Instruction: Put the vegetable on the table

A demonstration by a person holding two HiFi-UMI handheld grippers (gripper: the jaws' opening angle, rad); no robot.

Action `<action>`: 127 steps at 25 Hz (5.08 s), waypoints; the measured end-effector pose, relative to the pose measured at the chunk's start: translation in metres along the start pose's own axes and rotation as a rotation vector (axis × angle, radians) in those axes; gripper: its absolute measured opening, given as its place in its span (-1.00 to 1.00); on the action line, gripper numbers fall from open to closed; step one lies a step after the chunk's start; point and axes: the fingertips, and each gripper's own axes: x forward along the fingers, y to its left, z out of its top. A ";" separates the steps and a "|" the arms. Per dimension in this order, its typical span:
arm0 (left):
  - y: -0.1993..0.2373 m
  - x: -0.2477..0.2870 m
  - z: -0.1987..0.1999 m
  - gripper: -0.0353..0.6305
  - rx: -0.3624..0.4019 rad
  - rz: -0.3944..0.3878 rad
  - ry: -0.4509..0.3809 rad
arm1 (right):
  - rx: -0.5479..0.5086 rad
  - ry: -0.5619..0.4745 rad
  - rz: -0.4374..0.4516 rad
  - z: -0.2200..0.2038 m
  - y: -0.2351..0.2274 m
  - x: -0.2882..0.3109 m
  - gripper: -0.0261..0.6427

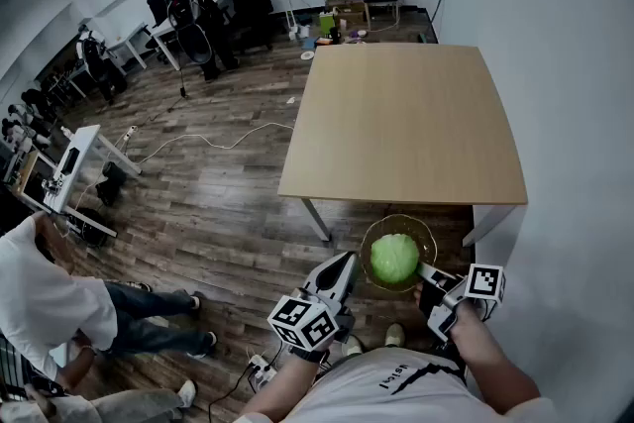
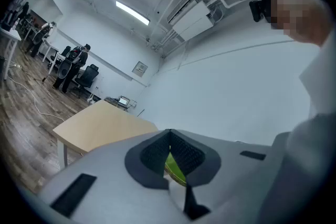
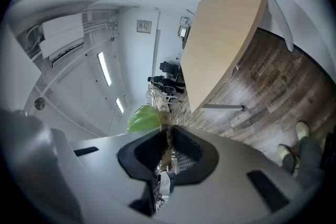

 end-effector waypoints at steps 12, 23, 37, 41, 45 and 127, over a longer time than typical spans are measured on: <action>0.001 0.011 -0.005 -0.85 -0.008 0.013 0.002 | 0.006 0.007 0.032 0.014 0.002 0.000 -0.80; 0.000 0.024 0.004 -0.85 0.008 0.066 -0.018 | 0.037 -0.009 0.036 0.043 0.001 -0.016 -0.80; 0.034 0.070 -0.008 -0.85 0.009 0.099 -0.004 | 0.057 0.004 0.044 0.093 -0.027 0.021 -0.80; 0.059 0.107 0.008 -0.85 0.001 0.066 0.006 | 0.059 -0.024 0.026 0.124 -0.022 0.045 -0.80; 0.091 0.150 0.026 -0.85 0.011 0.020 0.016 | 0.053 -0.069 0.010 0.162 -0.018 0.076 -0.80; 0.271 0.451 -0.009 -0.85 -0.028 0.087 0.255 | 0.084 0.072 -0.588 0.439 -0.278 0.279 -0.61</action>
